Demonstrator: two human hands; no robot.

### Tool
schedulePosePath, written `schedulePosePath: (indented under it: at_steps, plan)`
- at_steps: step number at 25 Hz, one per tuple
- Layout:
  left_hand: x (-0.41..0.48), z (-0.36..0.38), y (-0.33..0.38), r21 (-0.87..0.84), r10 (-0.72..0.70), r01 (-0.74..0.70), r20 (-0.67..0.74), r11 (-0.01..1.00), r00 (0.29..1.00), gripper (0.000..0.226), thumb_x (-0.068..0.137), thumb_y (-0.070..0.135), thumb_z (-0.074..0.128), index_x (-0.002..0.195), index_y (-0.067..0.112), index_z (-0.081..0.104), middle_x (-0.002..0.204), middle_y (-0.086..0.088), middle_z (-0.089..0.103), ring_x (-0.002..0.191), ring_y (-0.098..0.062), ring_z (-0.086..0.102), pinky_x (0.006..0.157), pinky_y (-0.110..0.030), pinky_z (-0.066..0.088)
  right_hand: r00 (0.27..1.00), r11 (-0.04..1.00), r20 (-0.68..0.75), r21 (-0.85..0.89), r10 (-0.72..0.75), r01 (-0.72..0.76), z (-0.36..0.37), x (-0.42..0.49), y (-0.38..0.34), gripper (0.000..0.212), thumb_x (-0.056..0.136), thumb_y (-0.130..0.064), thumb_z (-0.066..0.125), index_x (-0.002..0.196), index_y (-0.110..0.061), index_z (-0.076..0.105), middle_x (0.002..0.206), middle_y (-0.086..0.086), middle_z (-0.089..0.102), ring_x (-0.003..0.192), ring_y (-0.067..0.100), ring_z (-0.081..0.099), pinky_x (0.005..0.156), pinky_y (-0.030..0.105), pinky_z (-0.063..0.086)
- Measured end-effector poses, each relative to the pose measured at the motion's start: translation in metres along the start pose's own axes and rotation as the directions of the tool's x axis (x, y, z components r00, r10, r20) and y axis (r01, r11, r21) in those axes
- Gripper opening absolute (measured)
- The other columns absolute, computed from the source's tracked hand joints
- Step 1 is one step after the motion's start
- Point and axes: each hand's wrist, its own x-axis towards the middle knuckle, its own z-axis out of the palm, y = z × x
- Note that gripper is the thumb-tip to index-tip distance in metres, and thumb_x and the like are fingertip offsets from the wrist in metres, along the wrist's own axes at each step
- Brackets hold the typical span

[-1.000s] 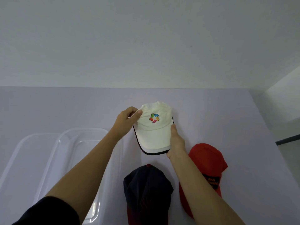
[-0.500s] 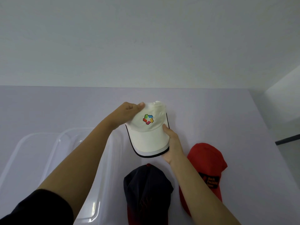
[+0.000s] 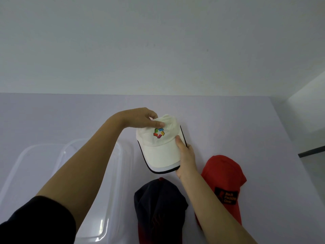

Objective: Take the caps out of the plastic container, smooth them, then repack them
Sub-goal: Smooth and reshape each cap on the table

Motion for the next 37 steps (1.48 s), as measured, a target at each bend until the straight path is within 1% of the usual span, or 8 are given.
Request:
schedulePosePath:
  at_steps: [15,18,20,23,25,32,34,37]
  plan:
    - [0.010,-0.001,0.034,0.210,-0.021,0.030,-0.044,0.977,0.999,0.051,0.097,0.051,0.029,0.072,0.012,0.050,0.072,-0.004,0.057,0.066,-0.015,0.053,0.071,-0.027,0.040,0.941,0.991,0.336,0.134,-0.049,0.004,0.005,-0.019,-0.002,0.060,0.075,-0.041,0.071,0.125,-0.021,0.044,0.118,0.008,0.063,0.105,0.028,0.063,0.077,0.043,0.057]
    - [0.020,0.004,0.022,0.180,0.050,0.021,-0.379,0.983,0.924,0.056,0.098,0.052,0.023,0.129,0.017,0.053,0.133,-0.013,0.056,0.120,-0.026,0.050,0.104,-0.040,0.034,0.954,0.966,0.296,0.257,-0.047,-0.032,0.006,-0.009,0.007,0.064,0.075,-0.043,0.068,0.130,-0.021,0.045,0.125,0.008,0.062,0.110,0.028,0.062,0.086,0.046,0.054]
    - [0.020,0.012,0.005,-0.186,-0.136,0.024,-0.621,0.982,0.772,0.064,0.096,0.054,0.025,0.147,0.016,0.028,0.152,-0.012,0.033,0.139,-0.030,0.030,0.113,-0.047,0.025,0.959,0.936,0.274,0.351,-0.072,-0.030,0.005,-0.003,0.007,0.066,0.076,-0.042,0.067,0.134,-0.022,0.044,0.129,0.008,0.060,0.113,0.028,0.061,0.083,0.044,0.055]
    - [0.012,0.053,-0.015,-0.785,-0.583,0.212,-0.221,0.581,0.782,0.069,0.092,0.061,0.027,0.146,0.019,0.025,0.150,-0.008,0.032,0.132,-0.036,0.038,0.100,-0.055,0.038,0.967,0.916,0.229,0.400,-0.112,0.012,0.004,0.010,0.002,0.068,0.076,-0.044,0.066,0.136,-0.023,0.042,0.133,0.007,0.056,0.116,0.027,0.059,0.085,0.044,0.055]
    - [0.006,0.083,-0.016,-0.944,-0.507,0.204,0.048,0.258,0.860,0.066,0.091,0.063,0.032,0.136,0.016,0.043,0.132,-0.007,0.053,0.115,-0.033,0.055,0.089,-0.051,0.049,0.968,0.931,0.216,0.361,-0.131,0.045,0.007,0.014,-0.001,0.072,0.075,-0.047,0.069,0.137,-0.023,0.041,0.135,0.008,0.055,0.118,0.029,0.057,0.091,0.050,0.052]
    - [0.010,0.108,-0.022,-0.976,-0.609,-0.163,-0.043,-0.142,0.792,0.039,0.092,0.045,0.052,0.109,0.011,0.062,0.102,-0.010,0.071,0.085,-0.026,0.069,0.063,-0.039,0.057,0.967,0.976,0.198,-0.110,-0.163,0.187,0.005,0.004,-0.010,0.065,0.086,-0.029,0.057,0.140,-0.024,0.022,0.138,0.004,0.042,0.116,0.016,0.051,0.078,0.031,0.054]
    - [0.008,0.106,-0.024,-0.969,-0.622,-0.179,-0.035,-0.171,0.782,0.039,0.091,0.045,0.053,0.108,0.011,0.062,0.104,-0.009,0.071,0.085,-0.026,0.069,0.062,-0.039,0.058,0.884,0.819,0.330,-0.364,-0.332,0.444,-0.011,0.000,-0.010,0.089,0.069,-0.015,0.052,0.146,-0.027,0.009,0.153,0.000,0.018,0.134,0.014,0.030,0.098,0.034,0.043]
    - [0.005,0.106,-0.020,-0.968,-0.640,-0.199,-0.055,-0.156,0.767,0.034,0.092,0.044,0.052,0.102,0.013,0.062,0.102,-0.009,0.071,0.086,-0.026,0.069,0.065,-0.040,0.058,0.646,0.066,0.597,-0.708,-0.475,0.703,-0.027,0.004,-0.002,0.109,0.066,-0.013,0.064,0.145,-0.032,-0.008,0.156,0.000,-0.014,0.145,0.020,-0.002,0.117,0.044,0.012]
